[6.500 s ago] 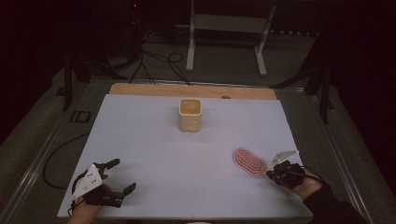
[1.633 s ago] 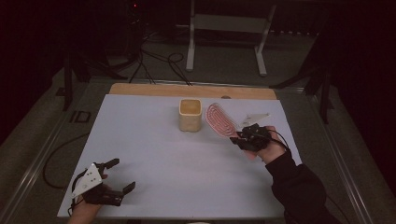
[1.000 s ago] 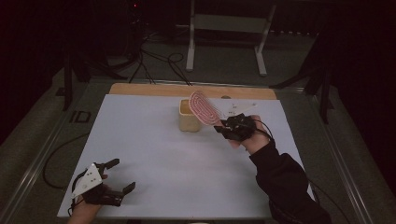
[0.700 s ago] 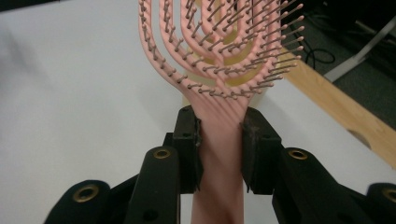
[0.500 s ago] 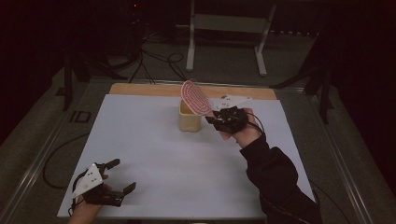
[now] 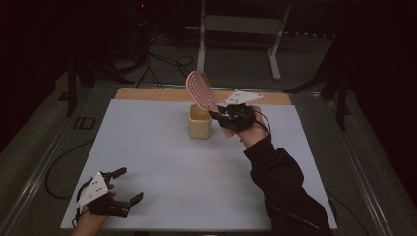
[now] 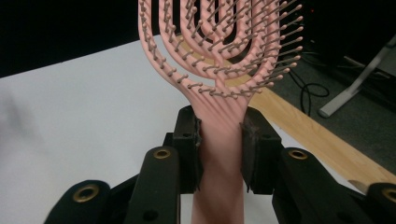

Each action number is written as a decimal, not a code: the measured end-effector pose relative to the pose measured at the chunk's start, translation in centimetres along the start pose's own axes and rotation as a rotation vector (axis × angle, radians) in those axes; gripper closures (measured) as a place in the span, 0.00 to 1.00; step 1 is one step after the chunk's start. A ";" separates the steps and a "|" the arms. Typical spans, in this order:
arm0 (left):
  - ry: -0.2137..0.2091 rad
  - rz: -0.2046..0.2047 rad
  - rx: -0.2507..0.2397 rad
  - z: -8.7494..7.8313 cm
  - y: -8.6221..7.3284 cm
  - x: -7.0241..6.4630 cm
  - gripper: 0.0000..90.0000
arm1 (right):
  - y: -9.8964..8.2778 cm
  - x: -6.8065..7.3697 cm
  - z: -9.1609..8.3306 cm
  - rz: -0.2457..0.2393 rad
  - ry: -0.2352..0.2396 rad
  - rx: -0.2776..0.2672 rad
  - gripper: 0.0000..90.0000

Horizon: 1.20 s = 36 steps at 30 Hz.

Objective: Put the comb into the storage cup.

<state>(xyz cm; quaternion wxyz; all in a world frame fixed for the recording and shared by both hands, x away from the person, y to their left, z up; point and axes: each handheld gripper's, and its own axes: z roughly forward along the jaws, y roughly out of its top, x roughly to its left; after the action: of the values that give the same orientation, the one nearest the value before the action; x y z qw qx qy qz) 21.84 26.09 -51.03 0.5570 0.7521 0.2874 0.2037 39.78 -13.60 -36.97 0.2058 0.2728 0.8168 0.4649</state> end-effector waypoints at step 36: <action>0.002 -0.003 -0.011 -0.2 0.0 0.1 0.00 | 3.9 -1.0 3.9 0.039 -0.036 -0.190 0.78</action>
<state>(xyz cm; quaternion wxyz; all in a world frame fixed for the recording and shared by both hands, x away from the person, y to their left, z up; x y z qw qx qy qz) 21.79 26.27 -50.93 0.5612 0.7484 0.2878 0.2053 43.87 -10.09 -35.40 0.2361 0.2764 0.7597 0.5392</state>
